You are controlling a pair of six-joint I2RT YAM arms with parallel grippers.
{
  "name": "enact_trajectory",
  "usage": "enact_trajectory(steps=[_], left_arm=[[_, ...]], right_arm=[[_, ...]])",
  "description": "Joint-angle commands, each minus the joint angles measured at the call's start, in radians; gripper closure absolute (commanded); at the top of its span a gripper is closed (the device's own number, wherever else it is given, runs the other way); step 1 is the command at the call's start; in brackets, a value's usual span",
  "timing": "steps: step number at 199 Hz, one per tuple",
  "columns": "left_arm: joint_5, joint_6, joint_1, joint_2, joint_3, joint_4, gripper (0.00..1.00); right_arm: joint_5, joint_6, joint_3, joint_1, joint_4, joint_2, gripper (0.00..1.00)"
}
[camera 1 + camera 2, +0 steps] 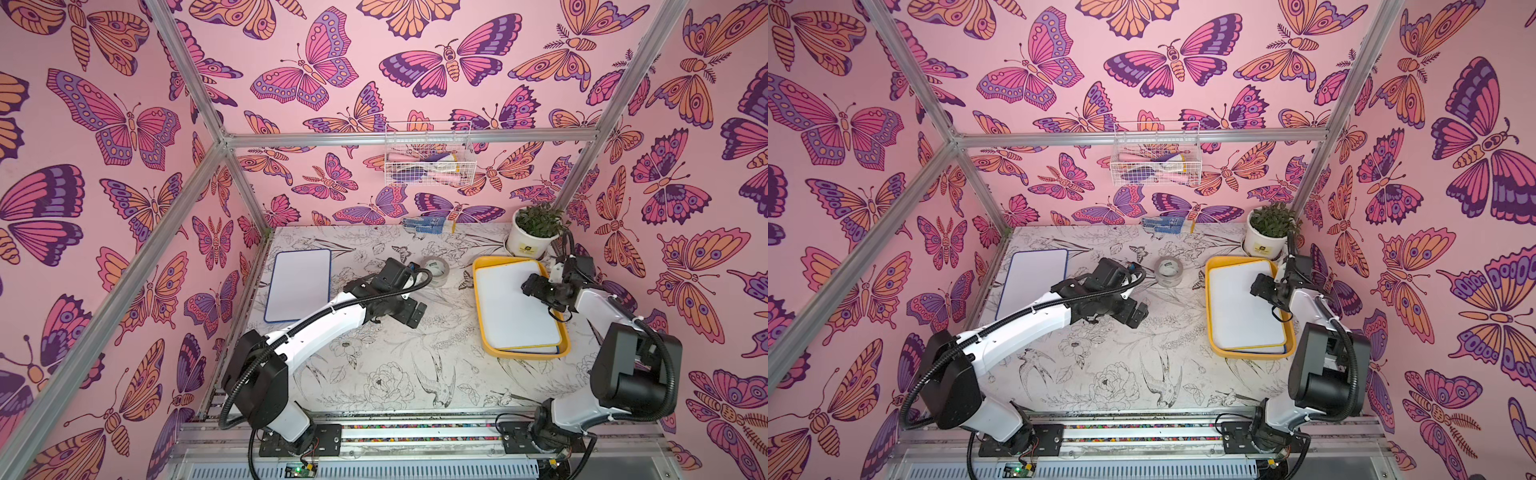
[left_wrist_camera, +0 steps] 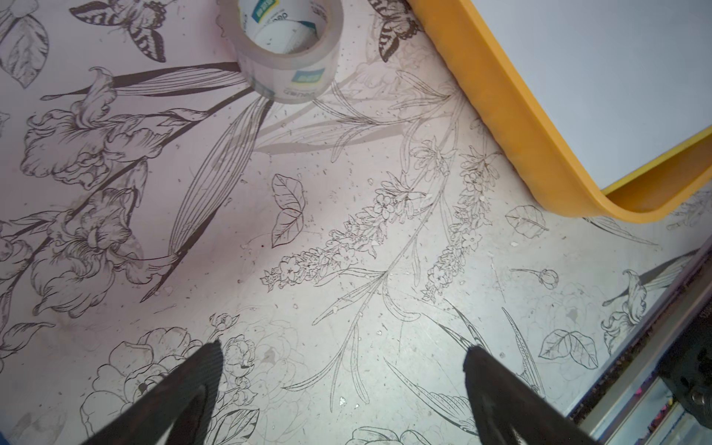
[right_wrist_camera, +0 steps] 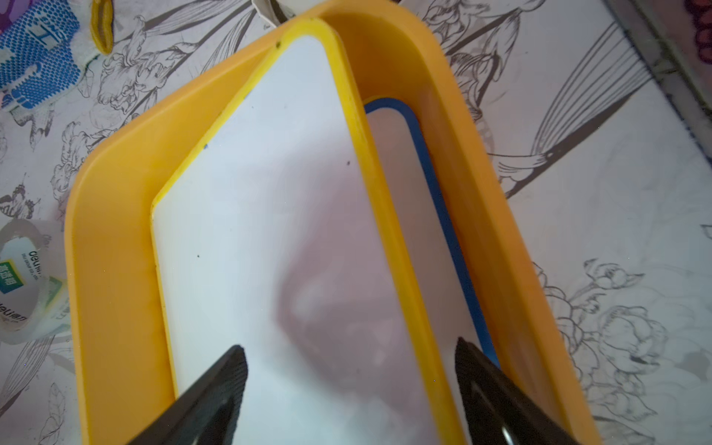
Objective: Put the whiteboard into the storage box
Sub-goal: Place the whiteboard in the storage box, then move the whiteboard to the center of the board.
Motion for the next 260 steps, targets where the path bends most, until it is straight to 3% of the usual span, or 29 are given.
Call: enact_trajectory(steps=[1, 45, 67, 105, 150, 181, 216, 260], left_arm=[[-0.049, -0.054, 0.037, -0.028, -0.026, 0.028, 0.00], [-0.167, -0.115, 0.142, -0.020, -0.045, 0.040, 0.00], [-0.227, -0.139, 0.205, -0.013, -0.062, 0.052, 0.01], [-0.221, -0.184, 0.338, 0.030, -0.075, 0.065, 0.01], [-0.171, -0.199, 0.459, 0.102, -0.065, 0.069, 0.00], [-0.141, -0.209, 0.533, 0.152, -0.052, 0.061, 0.01], [-0.097, -0.206, 0.576, 0.209, -0.035, 0.044, 0.01], [-0.001, -0.196, 0.582, 0.311, 0.009, 0.003, 0.01]], right_arm=[[0.144, 0.060, -0.023, 0.021, 0.032, -0.091, 0.12], [0.428, 0.156, -0.120, 0.060, 0.075, -0.288, 0.09], [0.574, 0.204, -0.196, 0.130, 0.119, -0.405, 0.09], [0.769, 0.245, -0.312, 0.359, 0.200, -0.569, 0.09], [0.950, 0.276, -0.363, 0.704, 0.258, -0.567, 0.10], [0.990, 0.308, -0.303, 0.908, 0.247, -0.466, 0.10], [0.927, 0.321, -0.154, 1.079, 0.202, -0.287, 0.11], [0.835, 0.349, -0.054, 1.173, 0.192, -0.165, 0.11]])
